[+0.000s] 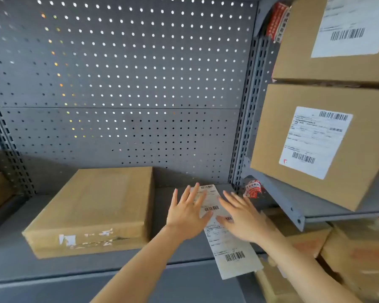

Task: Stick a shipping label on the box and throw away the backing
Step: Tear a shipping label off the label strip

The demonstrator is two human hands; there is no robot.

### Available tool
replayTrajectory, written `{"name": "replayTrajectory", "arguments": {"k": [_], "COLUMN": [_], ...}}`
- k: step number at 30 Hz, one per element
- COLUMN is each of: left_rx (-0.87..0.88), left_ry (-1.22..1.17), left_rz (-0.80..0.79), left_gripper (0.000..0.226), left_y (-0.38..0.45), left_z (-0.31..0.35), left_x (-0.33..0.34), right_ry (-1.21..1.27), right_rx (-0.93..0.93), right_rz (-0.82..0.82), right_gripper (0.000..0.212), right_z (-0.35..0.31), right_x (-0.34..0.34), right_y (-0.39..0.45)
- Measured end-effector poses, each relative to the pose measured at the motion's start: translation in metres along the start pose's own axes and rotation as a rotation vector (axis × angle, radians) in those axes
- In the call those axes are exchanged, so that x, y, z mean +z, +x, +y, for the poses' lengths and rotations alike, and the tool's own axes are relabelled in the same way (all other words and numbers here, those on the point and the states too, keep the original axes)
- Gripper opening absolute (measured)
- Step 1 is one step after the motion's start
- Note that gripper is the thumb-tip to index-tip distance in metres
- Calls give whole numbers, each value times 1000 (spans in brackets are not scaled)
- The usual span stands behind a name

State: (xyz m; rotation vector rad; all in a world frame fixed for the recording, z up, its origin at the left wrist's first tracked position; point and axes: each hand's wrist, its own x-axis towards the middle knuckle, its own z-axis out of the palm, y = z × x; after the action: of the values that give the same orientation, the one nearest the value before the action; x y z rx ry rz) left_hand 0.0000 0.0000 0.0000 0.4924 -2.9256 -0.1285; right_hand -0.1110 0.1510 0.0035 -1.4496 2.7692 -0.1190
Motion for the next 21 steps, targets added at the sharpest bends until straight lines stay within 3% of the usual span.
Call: {"name": "replayTrajectory", "arguments": {"k": [2, 4, 9, 12, 21], "left_rx": [46, 45, 1, -11, -31], "left_ry": [-40, -56, -92, -119, -222], "left_rz": [-106, -188, -239, -251, -13], "left_gripper": [69, 70, 75, 73, 48], "left_y": [-4, -8, -1, 2, 5], "left_z": [2, 1, -3, -4, -6], "left_x": [8, 19, 28, 30, 29], "right_ry": [17, 26, 78, 119, 325], "right_rx": [-62, -59, 30, 41, 97], "right_rz": [-79, -127, -86, -72, 142], "right_gripper": [119, 121, 74, 64, 46], "right_z": [5, 13, 25, 26, 24], "right_x": [4, 12, 23, 26, 28], "right_y": [-8, -14, -2, 9, 11]}}
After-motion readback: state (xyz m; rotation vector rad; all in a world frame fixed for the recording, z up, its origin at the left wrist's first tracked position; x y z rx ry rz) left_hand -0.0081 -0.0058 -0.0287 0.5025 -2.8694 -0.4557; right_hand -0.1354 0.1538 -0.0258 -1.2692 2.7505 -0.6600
